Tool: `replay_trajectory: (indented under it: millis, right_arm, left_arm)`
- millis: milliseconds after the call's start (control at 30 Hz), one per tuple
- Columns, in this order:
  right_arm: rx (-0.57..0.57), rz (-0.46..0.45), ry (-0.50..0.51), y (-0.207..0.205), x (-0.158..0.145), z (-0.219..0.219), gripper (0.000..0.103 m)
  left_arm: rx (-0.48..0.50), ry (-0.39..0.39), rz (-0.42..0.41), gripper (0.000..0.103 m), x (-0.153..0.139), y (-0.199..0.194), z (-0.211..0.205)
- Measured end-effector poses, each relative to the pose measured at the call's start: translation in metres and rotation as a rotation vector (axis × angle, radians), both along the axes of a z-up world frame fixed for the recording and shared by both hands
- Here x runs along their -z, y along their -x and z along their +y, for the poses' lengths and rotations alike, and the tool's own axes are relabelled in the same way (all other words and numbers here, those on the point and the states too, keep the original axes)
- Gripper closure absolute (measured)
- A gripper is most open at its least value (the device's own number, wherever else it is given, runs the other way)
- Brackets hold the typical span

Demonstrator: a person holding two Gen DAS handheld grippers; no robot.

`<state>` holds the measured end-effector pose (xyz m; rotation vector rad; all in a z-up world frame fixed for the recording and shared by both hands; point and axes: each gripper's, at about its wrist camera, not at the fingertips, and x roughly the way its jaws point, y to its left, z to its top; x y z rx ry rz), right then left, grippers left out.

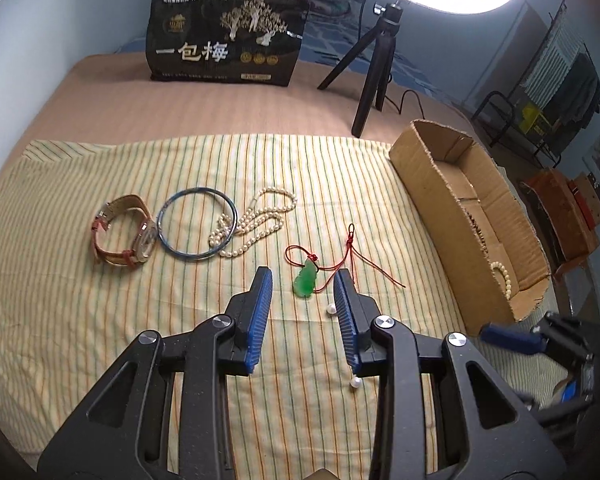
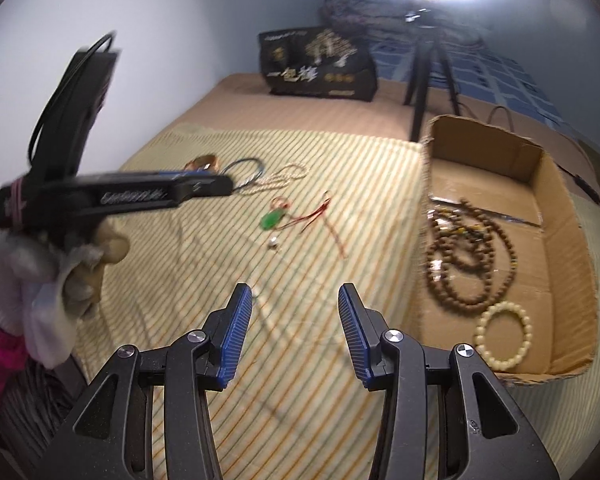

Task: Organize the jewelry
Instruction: 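Move left tool to the green jade pendant while right tool approaches the white pearl stud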

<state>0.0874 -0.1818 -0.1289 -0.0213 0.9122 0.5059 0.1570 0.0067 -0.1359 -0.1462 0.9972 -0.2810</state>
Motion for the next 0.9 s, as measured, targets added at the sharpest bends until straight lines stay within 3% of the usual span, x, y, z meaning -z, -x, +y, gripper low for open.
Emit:
replay_trajectory:
  millis: [300,367,900]
  right_arm:
    - [-0.072,0.035,0.029,0.004,0.025,0.03,0.06]
    - [-0.075,0.04,0.029,0.005,0.027,0.033,0.06]
    - [-0.059,0.088,0.017,-0.006,0.05,0.05,0.071]
  left_arm:
    - [0.022,0.005,0.029,0.072,0.019,-0.012,-0.006]
    - [0.027,0.002,0.038,0.077,0.023,-0.014,-0.007]
    - [0.035,-0.001,0.086,0.077,0.05,-0.035,-0.018]
